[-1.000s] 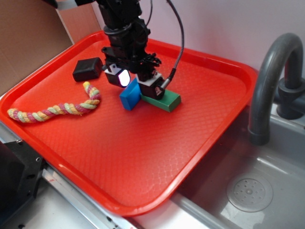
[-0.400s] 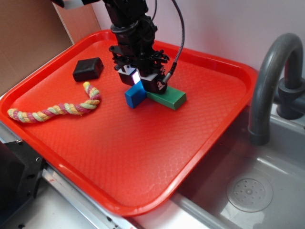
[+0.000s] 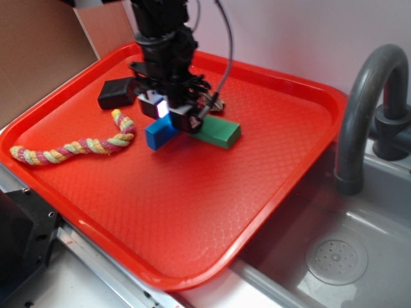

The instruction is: Grab the blue block.

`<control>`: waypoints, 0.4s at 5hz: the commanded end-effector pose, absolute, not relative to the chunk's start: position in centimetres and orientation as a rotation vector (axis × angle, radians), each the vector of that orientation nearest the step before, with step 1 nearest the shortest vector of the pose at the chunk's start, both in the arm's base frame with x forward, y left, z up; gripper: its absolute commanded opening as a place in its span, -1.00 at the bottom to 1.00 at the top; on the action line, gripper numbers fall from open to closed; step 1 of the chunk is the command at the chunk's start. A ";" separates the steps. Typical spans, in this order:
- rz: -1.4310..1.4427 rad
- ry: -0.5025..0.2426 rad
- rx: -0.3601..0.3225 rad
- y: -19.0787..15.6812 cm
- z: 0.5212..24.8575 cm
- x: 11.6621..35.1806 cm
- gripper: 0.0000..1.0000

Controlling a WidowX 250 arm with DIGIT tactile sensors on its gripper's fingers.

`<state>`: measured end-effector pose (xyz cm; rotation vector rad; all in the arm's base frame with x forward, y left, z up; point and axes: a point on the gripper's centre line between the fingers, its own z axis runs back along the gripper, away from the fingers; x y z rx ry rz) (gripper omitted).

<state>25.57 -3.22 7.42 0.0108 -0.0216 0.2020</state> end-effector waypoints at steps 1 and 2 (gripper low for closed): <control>0.321 -0.197 -0.081 -0.6 19.3 24.5 -1.00; 0.281 -0.209 -0.141 -0.9 24.2 23.0 -1.00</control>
